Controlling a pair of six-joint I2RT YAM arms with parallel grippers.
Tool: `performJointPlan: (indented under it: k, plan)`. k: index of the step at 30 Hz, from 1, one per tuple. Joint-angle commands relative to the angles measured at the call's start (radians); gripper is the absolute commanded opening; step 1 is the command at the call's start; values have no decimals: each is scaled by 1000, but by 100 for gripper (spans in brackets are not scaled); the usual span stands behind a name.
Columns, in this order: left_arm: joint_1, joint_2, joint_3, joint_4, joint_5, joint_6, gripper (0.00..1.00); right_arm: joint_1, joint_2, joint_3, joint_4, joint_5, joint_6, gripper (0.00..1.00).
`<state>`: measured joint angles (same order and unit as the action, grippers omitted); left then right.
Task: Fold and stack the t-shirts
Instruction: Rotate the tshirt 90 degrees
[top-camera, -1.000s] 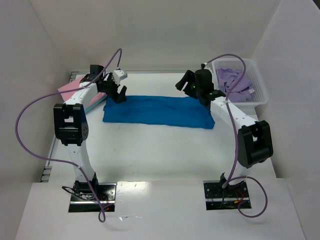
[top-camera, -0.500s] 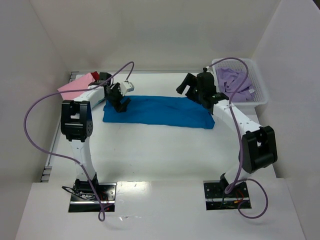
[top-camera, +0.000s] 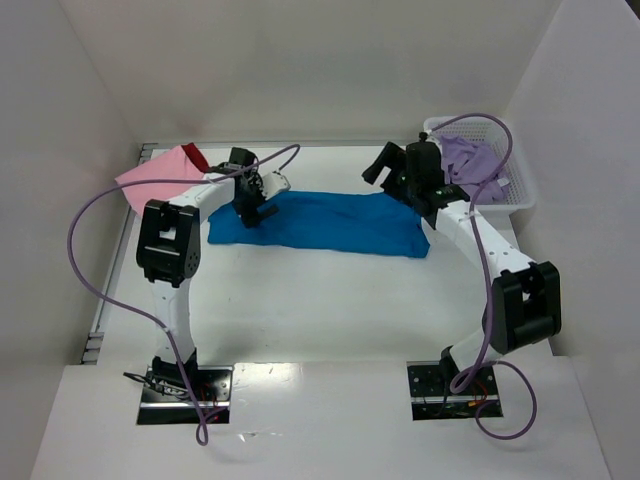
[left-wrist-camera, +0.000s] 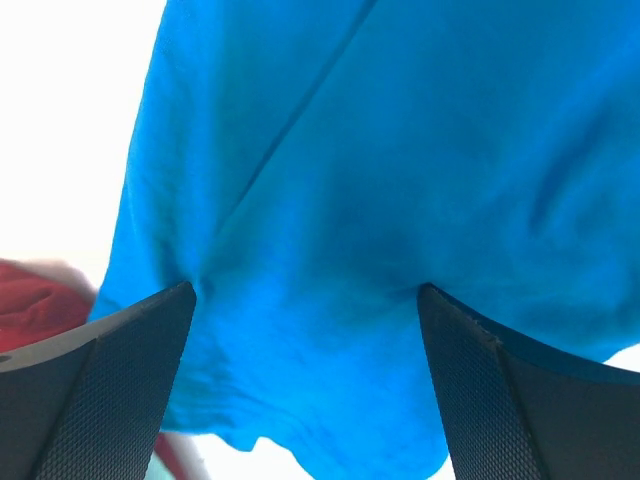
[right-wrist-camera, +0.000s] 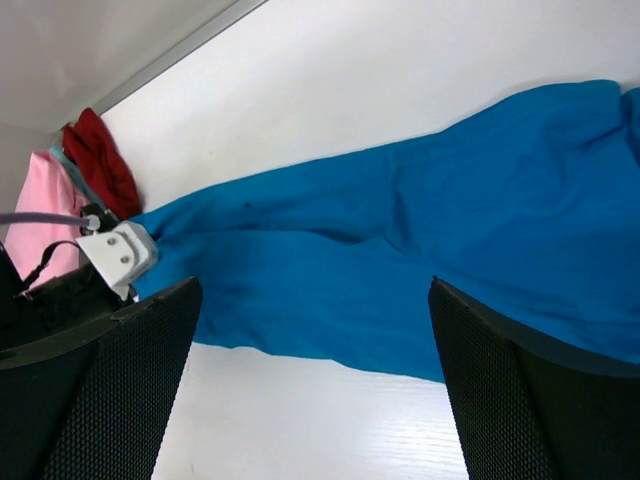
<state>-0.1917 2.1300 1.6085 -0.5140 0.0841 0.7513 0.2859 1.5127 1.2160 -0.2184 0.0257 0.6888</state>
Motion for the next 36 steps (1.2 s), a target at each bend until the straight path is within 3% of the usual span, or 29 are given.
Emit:
performJointPlan:
  k: [1,6,16,25,33,36]
  plan:
    - [-17,54,-51,-29,-84,-35,100,-33,-62,7,-4,-3,-15,100]
    - [-35,4,-70,-92,-103,-92,100,-51,-97,-3,-4,-12,-25,100]
    - [-87,-103,-157,-162,-6,-173,100,-82,-108,-3,-35,-7,-46,100]
    - [-212,-185,-233,-211,54,-346,100,-82,-45,-13,-111,23,-37,100]
    - [-273,-238,-426,-187,184,-513,100,-73,82,-13,-193,28,-28,100]
    - [-308,-263,-411,-199,198,-552,100,-48,136,11,-228,68,-17,100]
